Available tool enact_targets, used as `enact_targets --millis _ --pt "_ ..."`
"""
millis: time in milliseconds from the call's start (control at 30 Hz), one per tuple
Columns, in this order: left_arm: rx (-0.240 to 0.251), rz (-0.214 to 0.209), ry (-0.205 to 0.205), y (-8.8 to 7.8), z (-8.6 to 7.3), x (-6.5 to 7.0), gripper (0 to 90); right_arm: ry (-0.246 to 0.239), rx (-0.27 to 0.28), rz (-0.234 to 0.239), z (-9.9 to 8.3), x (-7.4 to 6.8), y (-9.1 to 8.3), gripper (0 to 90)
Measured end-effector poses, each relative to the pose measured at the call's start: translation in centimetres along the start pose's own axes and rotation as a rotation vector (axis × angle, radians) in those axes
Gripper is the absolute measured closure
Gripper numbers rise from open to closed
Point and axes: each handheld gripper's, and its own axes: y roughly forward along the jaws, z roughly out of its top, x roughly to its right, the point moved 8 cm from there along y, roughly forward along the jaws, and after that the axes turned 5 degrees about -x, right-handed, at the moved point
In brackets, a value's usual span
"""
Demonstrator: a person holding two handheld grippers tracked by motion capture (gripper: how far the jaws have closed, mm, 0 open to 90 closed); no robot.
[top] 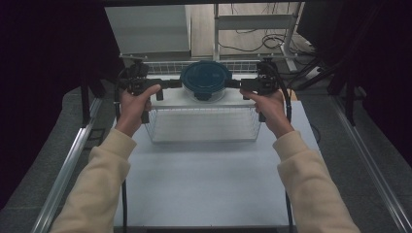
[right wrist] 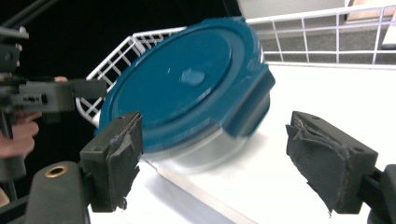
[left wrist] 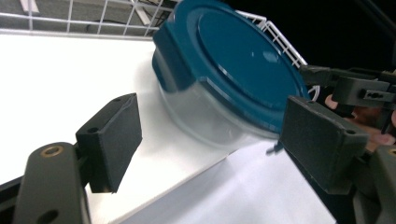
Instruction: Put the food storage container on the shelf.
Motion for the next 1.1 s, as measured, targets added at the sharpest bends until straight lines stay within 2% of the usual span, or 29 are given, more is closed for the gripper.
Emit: enact_targets --millis 133,233,400,500,667,800,1000,1100 --pt "0.011 -0.007 0.023 -0.3 -0.8 0.0 21.5 -0.029 0.009 0.006 -0.6 0.4 -0.8 20.0" --pt "0.031 0.006 0.045 -0.7 -1.5 0.1 22.9 -0.050 0.012 0.010 -1.1 0.5 -1.4 20.5" --pt "0.036 0.006 0.091 -1.4 -3.7 0.9 23.5 -0.085 0.012 0.011 -2.9 0.5 -2.7 23.0" --pt "0.018 0.022 0.120 -1.5 -5.6 1.4 23.7 -0.097 0.020 0.016 -4.3 0.4 -3.6 23.0" --pt "-0.007 0.007 0.153 -2.0 -8.6 2.6 23.6 -0.130 0.032 0.011 -6.9 0.4 -5.0 23.0" --pt "-0.014 0.019 0.195 -2.7 -10.8 3.0 23.5 -0.163 0.038 0.017 -9.3 0.4 -6.1 23.0" --pt "-0.039 0.023 0.224 -2.8 -15.4 2.6 23.2 -0.212 0.045 0.022 -13.8 0.8 -6.8 22.9" --pt "-0.070 0.032 0.228 -2.2 -17.9 1.9 22.9 -0.198 0.029 0.024 -16.4 1.4 -6.6 22.6"
